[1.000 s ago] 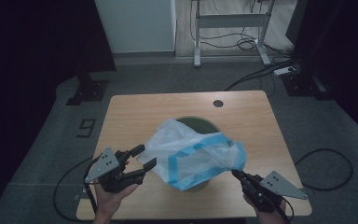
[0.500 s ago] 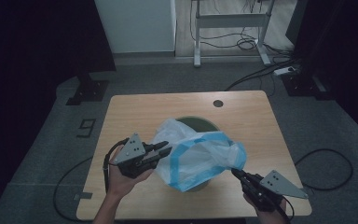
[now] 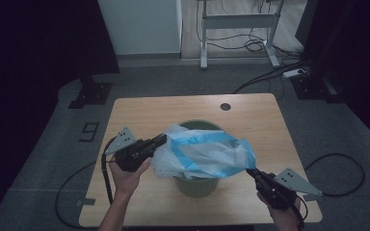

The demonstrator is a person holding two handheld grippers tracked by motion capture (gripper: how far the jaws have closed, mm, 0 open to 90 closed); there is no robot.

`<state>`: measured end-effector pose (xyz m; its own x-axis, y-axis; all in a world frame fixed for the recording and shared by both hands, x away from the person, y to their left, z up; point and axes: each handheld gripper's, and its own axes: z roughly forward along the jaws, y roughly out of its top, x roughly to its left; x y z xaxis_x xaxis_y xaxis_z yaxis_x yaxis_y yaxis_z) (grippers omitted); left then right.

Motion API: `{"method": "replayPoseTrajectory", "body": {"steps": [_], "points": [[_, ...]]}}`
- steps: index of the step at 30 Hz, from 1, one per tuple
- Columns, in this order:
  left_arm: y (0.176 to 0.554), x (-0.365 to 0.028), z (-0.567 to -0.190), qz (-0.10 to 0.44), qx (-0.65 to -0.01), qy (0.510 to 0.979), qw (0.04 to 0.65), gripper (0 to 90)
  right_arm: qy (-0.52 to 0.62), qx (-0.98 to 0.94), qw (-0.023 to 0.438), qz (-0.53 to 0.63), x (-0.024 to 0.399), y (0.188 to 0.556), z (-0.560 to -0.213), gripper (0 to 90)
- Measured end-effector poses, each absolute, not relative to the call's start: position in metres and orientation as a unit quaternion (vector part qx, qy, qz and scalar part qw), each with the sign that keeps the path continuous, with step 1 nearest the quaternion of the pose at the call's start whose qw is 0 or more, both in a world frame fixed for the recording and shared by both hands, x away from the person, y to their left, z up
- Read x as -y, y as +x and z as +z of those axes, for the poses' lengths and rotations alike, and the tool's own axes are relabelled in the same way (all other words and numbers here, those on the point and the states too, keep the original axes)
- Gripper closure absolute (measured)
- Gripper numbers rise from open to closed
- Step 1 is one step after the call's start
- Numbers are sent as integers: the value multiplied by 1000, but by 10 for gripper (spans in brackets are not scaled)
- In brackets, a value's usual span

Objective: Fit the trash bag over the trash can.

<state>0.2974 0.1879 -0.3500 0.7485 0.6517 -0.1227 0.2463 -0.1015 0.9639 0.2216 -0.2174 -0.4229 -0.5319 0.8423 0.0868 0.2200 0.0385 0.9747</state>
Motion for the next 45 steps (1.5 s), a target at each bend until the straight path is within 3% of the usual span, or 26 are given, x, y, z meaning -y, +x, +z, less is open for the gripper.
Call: {"method": "replayPoseTrajectory", "body": {"steps": [10,17,23,29,38,45], "points": [[324,-190,-341,172,-338,682,625,897,421,-652,307,552,232,265,-394,893],[312,-197,-333,179,-325,671,642,897,423,-628,338,559,245,274,-364,893],[284,-212,-348,158,-316,665,658,897,407,-630,317,581,245,253,-371,893],[256,-230,-382,124,-319,665,664,896,401,-645,262,595,244,222,-401,893],[238,-249,-420,79,-333,656,673,896,396,-663,197,604,238,195,-430,893],[234,-254,-433,58,-337,666,663,895,390,-689,180,584,233,188,-446,893]]}}
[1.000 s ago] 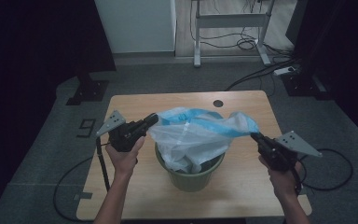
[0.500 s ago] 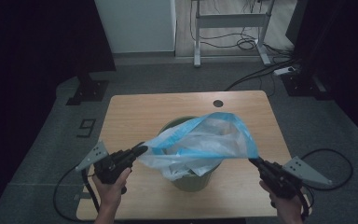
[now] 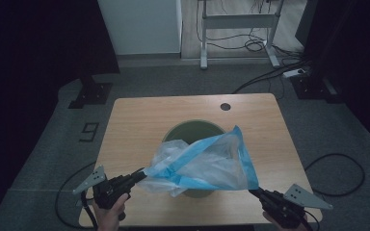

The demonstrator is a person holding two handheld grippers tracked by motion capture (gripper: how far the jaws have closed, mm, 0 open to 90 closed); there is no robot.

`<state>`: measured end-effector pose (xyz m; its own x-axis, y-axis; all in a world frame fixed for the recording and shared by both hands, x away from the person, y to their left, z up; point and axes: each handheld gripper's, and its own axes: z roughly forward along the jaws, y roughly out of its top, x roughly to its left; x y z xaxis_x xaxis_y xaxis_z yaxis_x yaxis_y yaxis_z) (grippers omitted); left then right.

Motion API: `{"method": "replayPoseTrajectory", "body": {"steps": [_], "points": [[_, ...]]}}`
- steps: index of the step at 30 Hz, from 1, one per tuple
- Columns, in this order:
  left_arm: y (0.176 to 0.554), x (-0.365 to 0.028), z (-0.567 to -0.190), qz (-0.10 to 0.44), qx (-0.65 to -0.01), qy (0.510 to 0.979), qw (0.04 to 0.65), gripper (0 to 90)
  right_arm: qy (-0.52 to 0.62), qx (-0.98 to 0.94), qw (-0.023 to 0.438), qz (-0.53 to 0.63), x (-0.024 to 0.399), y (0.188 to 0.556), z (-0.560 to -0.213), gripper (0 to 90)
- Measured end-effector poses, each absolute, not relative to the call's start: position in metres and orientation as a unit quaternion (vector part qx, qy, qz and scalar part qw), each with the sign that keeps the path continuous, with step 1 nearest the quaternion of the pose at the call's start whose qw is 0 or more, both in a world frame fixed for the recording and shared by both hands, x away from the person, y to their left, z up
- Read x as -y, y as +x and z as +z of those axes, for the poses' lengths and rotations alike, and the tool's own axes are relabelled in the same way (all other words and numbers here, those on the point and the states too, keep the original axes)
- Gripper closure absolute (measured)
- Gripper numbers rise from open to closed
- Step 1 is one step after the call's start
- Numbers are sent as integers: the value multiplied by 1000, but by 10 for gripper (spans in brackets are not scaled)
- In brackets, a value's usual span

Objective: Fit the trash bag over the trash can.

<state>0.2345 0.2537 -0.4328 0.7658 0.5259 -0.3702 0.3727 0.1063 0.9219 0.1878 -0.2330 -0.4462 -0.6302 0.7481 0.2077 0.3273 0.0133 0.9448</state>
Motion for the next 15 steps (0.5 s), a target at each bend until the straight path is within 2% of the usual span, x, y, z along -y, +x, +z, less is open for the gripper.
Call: {"method": "replayPoseTrajectory", "body": {"steps": [7,9,10,15], "points": [[244,-251,-445,47,-350,678,644,895,416,-699,166,558,232,204,-459,893],[248,-248,-444,44,-347,684,641,868,419,-700,179,550,230,211,-456,892],[248,-247,-442,48,-345,685,641,825,421,-700,184,546,230,214,-455,892],[242,-239,-422,87,-328,692,637,495,423,-693,199,548,227,225,-447,891]]}}
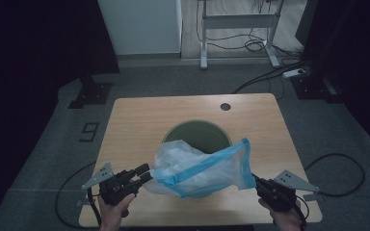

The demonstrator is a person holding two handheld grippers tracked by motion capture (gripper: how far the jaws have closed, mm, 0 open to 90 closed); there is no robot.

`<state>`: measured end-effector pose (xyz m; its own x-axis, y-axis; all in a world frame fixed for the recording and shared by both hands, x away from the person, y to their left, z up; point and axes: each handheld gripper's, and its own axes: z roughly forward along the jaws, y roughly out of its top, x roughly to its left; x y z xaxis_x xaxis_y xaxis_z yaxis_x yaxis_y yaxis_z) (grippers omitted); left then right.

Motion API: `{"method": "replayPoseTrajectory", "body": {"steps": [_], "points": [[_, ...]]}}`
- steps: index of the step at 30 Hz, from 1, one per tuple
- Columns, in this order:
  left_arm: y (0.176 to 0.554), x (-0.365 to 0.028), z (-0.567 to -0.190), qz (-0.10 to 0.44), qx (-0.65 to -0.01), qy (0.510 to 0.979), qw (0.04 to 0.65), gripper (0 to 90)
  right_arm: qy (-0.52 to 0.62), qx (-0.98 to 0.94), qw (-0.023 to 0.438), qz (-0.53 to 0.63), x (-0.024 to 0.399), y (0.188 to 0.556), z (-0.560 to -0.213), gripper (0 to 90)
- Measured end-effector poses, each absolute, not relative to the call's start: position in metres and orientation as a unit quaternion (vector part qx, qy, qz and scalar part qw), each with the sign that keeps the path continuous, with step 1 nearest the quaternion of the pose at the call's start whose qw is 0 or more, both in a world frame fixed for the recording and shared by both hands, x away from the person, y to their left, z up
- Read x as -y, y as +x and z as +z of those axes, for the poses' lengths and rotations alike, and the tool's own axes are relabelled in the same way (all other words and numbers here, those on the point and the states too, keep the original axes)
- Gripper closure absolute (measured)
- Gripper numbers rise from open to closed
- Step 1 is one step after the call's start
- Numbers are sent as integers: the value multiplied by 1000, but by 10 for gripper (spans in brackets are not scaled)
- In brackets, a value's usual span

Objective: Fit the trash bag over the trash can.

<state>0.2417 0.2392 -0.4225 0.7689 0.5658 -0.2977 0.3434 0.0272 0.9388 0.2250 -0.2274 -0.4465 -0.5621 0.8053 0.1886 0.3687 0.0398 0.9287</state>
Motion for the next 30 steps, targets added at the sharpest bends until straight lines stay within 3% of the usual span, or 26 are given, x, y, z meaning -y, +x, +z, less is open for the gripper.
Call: {"method": "replayPoseTrajectory", "body": {"steps": [3,7,14,17,19,24,26,27,30], "points": [[237,-235,-408,99,-312,704,630,342,422,-688,205,553,225,227,-440,891],[233,-231,-393,107,-286,710,635,247,418,-684,211,559,224,226,-432,891],[229,-214,-370,99,-244,731,629,174,417,-682,217,560,226,227,-425,891],[232,-202,-362,106,-236,749,610,183,416,-683,220,559,225,228,-423,891],[237,-194,-358,114,-231,760,597,230,416,-683,220,558,225,228,-424,891],[253,-184,-352,133,-242,774,570,685,417,-688,219,553,224,230,-427,891],[261,-183,-353,129,-258,769,570,795,417,-688,217,552,225,230,-429,882],[264,-183,-354,129,-264,766,571,834,418,-688,217,553,226,229,-430,832],[268,-182,-357,134,-274,759,575,880,404,-681,234,564,225,215,-425,560]]}}
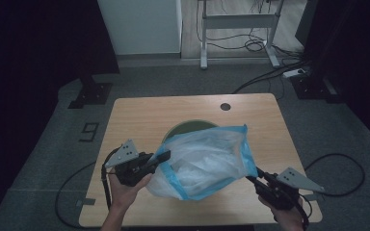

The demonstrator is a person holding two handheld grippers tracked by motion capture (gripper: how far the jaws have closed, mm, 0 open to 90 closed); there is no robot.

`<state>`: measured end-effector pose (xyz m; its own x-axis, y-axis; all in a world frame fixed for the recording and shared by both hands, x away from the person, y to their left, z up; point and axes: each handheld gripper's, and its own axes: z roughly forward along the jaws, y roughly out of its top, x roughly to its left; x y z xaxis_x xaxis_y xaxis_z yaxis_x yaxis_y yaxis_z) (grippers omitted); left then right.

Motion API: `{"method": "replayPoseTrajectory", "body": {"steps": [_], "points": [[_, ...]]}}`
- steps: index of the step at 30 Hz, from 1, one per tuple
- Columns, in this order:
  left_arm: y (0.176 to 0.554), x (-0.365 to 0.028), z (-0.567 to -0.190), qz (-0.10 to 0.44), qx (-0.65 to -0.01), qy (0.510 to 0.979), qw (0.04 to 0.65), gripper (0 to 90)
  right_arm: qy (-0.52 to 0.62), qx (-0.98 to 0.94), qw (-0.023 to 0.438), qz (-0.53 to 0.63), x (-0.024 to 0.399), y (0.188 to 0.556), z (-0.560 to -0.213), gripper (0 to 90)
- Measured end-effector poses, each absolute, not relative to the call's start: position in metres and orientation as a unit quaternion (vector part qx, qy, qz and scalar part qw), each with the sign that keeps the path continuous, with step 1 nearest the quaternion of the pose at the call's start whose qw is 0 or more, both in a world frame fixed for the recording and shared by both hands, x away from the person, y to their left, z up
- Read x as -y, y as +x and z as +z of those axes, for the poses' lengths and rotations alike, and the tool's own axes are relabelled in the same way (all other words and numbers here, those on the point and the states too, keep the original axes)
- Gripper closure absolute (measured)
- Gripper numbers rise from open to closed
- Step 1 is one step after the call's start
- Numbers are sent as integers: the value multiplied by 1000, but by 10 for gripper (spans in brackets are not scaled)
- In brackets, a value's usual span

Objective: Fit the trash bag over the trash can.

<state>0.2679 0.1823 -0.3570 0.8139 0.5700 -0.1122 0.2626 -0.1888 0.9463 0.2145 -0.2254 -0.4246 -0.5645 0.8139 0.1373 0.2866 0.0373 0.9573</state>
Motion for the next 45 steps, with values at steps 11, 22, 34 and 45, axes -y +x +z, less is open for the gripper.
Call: {"method": "replayPoseTrajectory", "body": {"steps": [11,22,34,45], "points": [[263,-180,-360,144,-279,746,587,894,374,-665,261,591,235,184,-384,302],[270,-182,-366,148,-290,741,587,895,369,-685,225,587,218,233,-357,560],[278,-200,-370,165,-327,713,597,895,426,-660,245,568,236,262,-388,887],[299,-212,-385,137,-360,705,596,891,444,-664,253,546,236,297,-407,887]]}}
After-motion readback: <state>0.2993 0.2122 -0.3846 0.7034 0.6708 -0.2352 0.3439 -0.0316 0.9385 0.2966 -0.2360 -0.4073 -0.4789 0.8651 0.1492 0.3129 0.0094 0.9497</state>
